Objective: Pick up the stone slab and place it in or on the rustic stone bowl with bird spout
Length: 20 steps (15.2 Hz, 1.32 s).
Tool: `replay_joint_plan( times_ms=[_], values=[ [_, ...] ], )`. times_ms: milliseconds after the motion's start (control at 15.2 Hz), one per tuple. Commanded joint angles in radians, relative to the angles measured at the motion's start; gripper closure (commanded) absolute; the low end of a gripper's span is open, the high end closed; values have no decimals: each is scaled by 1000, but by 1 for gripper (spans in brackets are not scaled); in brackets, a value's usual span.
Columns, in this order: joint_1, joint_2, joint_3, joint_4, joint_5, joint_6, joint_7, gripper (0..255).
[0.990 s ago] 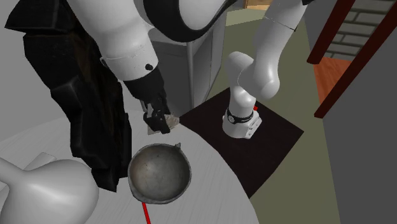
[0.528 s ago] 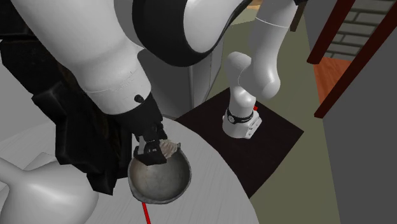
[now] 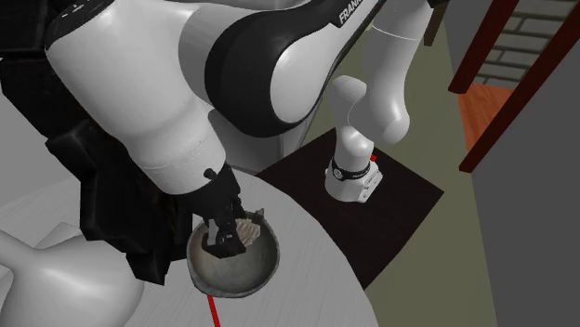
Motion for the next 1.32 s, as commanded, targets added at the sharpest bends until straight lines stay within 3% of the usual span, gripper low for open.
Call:
replay_joint_plan(
  times_ms=[0, 264, 792, 858, 1188, 1254],
  values=[
    [0, 4, 0, -25, 1, 28, -5, 255],
    [1, 19, 4, -77, 2, 94, -12, 255],
    [1, 19, 5, -77, 2, 94, -12, 255],
    [1, 18, 5, -77, 2, 94, -12, 0],
    [1, 19, 5, -77, 2, 94, -12, 0],
    [-2, 16, 1, -46, -1, 60, -11, 0]
  ],
)
